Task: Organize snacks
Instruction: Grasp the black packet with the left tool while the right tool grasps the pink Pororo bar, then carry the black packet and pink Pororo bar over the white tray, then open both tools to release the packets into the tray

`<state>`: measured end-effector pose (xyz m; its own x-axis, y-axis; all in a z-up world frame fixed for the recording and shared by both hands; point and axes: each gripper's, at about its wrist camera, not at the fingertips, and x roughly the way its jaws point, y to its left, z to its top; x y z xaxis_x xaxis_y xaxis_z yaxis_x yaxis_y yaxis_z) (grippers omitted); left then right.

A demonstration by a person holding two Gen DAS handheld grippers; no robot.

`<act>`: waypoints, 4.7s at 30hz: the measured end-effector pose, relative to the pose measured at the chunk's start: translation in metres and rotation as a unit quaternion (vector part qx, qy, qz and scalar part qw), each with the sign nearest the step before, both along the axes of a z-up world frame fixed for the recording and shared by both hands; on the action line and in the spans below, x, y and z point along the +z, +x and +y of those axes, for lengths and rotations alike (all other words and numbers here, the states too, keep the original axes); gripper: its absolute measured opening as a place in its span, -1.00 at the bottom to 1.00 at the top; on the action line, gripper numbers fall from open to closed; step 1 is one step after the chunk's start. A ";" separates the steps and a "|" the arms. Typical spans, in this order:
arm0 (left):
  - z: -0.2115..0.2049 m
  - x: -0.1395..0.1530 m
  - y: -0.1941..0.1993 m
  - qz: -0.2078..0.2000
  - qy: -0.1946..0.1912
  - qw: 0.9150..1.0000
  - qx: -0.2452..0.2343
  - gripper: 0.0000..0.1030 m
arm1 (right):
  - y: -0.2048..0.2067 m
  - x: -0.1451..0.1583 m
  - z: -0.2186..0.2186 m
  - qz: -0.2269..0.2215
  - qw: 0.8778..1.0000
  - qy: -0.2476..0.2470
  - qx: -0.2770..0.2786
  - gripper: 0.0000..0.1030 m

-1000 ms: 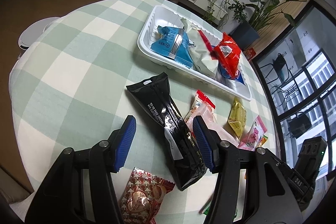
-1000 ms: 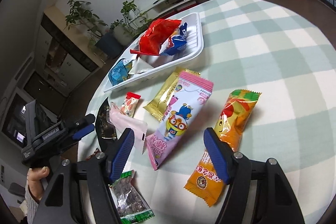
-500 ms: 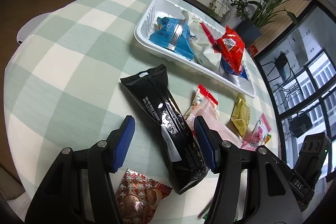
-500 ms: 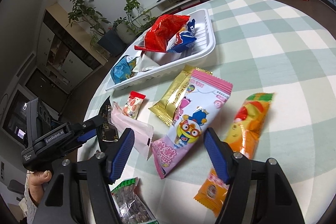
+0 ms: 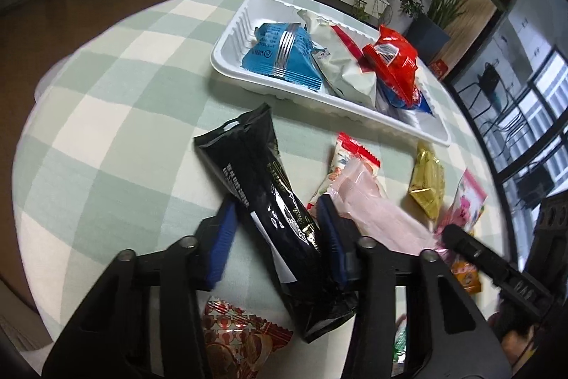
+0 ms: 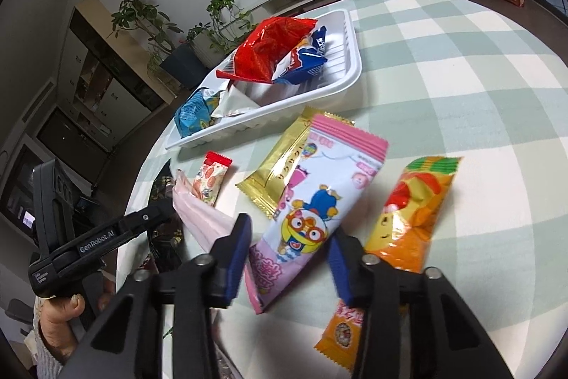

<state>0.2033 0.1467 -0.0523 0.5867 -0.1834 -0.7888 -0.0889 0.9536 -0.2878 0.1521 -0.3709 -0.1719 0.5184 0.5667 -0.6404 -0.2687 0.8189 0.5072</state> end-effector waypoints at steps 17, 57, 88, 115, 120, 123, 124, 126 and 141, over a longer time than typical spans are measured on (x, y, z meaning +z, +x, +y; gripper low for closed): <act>0.035 -0.012 -0.010 -0.002 -0.169 0.986 0.007 -0.60 | 0.014 -0.022 -0.044 0.062 0.976 0.207 -0.012 -0.49; 0.065 0.033 0.004 -0.057 -0.273 0.960 -0.003 -0.60 | 0.041 -0.008 -0.065 0.076 0.932 0.354 0.000 -0.49; 0.077 0.065 0.109 -0.053 -0.209 0.976 -0.025 -0.60 | 0.119 0.016 -0.047 0.064 0.952 0.301 0.016 -0.48; 0.053 0.040 0.203 0.000 -0.060 0.998 -0.035 -0.43 | 0.149 0.023 -0.039 0.034 0.983 0.180 -0.001 -0.13; 0.051 0.041 0.202 -0.005 -0.034 0.999 -0.037 -0.25 | 0.146 0.033 -0.040 0.010 0.988 0.153 -0.006 0.06; 0.053 0.045 0.196 -0.014 -0.035 0.999 -0.035 -0.20 | 0.145 0.036 -0.041 0.000 0.990 0.144 -0.010 0.13; 0.053 0.047 0.193 -0.016 -0.033 0.999 -0.035 -0.20 | 0.145 0.036 -0.041 -0.003 0.990 0.139 -0.011 0.14; 0.053 0.052 0.188 -0.022 -0.026 0.999 -0.034 -0.20 | 0.145 0.036 -0.041 -0.004 0.991 0.136 -0.011 0.15; 0.059 0.078 0.144 -0.055 -0.025 0.998 -0.019 -0.16 | 0.131 0.043 -0.035 -0.042 0.996 0.079 -0.024 0.18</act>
<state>0.3476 0.2052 0.0254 0.6614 -0.2435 -0.7094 -0.0191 0.9401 -0.3404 0.2831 -0.4054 -0.1285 0.5956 0.6303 -0.4981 -0.2784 0.7435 0.6080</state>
